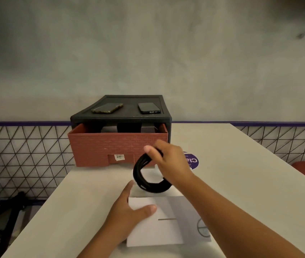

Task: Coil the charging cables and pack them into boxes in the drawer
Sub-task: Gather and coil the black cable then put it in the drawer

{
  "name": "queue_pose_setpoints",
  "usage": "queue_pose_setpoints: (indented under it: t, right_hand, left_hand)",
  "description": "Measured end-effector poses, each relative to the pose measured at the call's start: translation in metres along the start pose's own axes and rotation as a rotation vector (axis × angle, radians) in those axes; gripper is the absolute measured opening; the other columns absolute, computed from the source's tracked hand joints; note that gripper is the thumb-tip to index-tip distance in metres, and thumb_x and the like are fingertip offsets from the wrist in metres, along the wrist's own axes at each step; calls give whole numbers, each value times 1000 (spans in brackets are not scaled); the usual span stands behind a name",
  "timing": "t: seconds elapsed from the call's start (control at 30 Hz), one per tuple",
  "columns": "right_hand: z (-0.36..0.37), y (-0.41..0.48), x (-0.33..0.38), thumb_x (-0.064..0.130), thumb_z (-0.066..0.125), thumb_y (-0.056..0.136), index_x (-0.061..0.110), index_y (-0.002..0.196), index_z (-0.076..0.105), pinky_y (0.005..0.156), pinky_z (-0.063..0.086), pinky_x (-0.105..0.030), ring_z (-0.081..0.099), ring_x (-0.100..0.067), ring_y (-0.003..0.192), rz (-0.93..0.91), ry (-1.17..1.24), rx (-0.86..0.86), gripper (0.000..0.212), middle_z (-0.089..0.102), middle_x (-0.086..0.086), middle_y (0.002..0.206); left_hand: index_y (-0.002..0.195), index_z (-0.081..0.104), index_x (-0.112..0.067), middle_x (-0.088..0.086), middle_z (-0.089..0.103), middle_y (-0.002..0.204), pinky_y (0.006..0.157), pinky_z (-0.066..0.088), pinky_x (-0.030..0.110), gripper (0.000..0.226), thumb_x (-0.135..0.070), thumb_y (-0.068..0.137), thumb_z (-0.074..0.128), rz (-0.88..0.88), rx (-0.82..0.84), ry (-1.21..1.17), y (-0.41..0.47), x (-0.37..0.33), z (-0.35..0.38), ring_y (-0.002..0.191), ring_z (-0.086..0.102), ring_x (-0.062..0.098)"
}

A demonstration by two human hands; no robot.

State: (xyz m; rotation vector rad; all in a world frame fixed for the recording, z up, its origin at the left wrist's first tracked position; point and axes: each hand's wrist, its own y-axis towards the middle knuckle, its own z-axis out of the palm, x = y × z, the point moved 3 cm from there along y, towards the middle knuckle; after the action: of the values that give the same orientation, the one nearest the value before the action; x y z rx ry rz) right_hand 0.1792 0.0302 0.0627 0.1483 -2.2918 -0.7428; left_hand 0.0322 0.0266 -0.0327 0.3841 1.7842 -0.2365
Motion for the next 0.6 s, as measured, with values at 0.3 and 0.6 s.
queue_pose_setpoints:
  t: [0.3,0.6]
  right_hand:
    - [12,-4,-22,55,34,92,6,88,55,77,50,-41,59,-24,81,183,-106,121,54,63,-9,87]
    - [14,-28,-30,52,26,97,23,65,35,72,35,-31,47,-21,82,350,-306,511,44,49,-1,80]
  left_hand:
    - [139,34,-41,-4,55,131,101,44,41,123,-71,29,79,-17,43,12,0,4,0,117,54,15]
    - [143,30,-28,0,56,120,85,45,23,122,-49,33,79,-52,-25,-62,-4,0,0,104,57,13]
